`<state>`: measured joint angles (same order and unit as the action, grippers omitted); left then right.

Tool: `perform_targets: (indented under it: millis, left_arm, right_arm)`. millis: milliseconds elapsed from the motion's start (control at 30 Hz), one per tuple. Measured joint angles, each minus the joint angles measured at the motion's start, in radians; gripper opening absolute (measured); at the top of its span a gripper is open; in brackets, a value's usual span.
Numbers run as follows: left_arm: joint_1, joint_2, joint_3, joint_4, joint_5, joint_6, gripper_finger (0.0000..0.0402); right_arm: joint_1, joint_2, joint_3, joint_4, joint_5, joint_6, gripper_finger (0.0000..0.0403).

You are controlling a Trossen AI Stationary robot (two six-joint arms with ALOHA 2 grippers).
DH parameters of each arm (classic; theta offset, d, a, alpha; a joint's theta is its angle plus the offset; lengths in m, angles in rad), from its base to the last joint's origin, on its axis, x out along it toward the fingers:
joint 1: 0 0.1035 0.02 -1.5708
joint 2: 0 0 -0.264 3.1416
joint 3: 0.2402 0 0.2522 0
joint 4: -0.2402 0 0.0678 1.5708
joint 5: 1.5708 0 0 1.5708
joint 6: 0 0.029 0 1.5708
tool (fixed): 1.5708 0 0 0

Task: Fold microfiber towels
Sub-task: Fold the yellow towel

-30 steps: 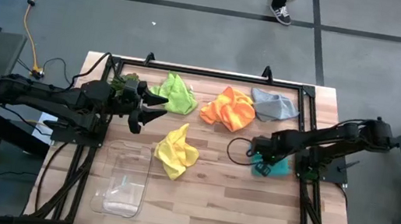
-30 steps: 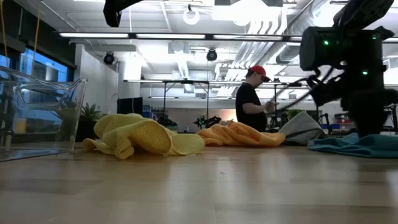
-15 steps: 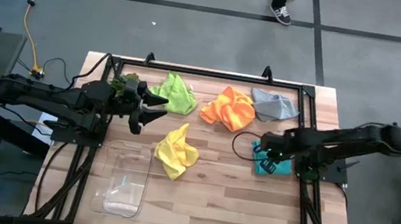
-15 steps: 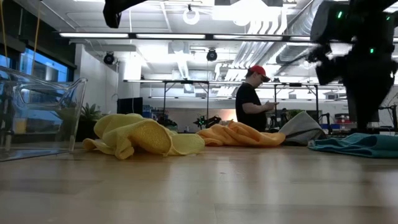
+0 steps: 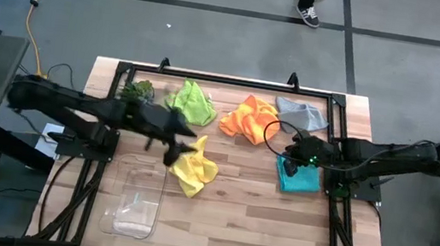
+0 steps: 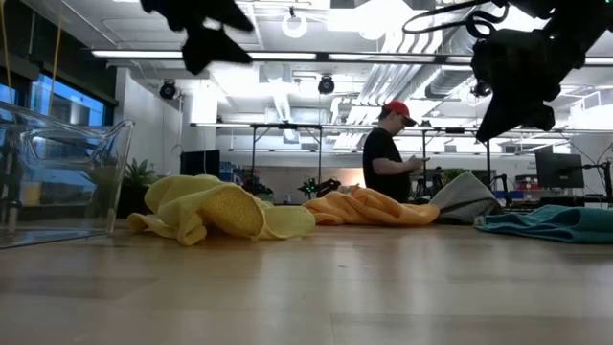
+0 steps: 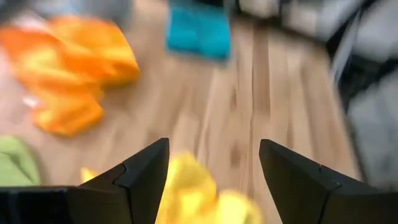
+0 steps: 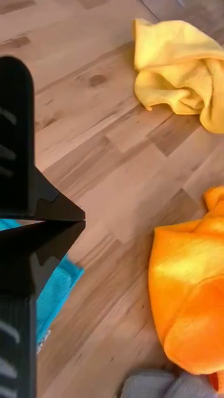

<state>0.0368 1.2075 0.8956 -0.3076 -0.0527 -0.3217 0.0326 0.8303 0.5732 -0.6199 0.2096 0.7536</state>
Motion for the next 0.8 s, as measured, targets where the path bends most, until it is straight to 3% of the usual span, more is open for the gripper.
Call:
perform_targets:
  millis: [133, 300, 467, 633, 800]
  left_arm:
    - [-0.082, 0.209, 0.101, -0.113, 0.001, 0.103, 0.0241]
    - [-0.168, 0.442, 0.237, -0.195, -0.021, 0.111, 0.0241]
    - [-0.232, 0.643, 0.398, -0.311, -0.126, 0.105, 0.0241]
    - [-0.261, 0.755, 0.518, -0.398, -0.142, 0.064, 0.0241]
    - [-0.275, 0.802, 0.543, -0.418, -0.216, 0.012, 0.0241]
  right_arm:
    - [0.0, 0.006, 0.0, 0.001, 0.001, 0.042, 0.0]
    - [0.0, 0.013, 0.0, -0.005, 0.012, 0.053, 0.0]
    - [0.0, 0.016, 0.0, -0.011, 0.066, 0.05, 0.0]
    - [0.0, 0.016, 0.0, -0.014, 0.072, 0.03, 0.0]
    - [0.0, 0.015, 0.001, -0.023, 0.078, 0.005, 0.0]
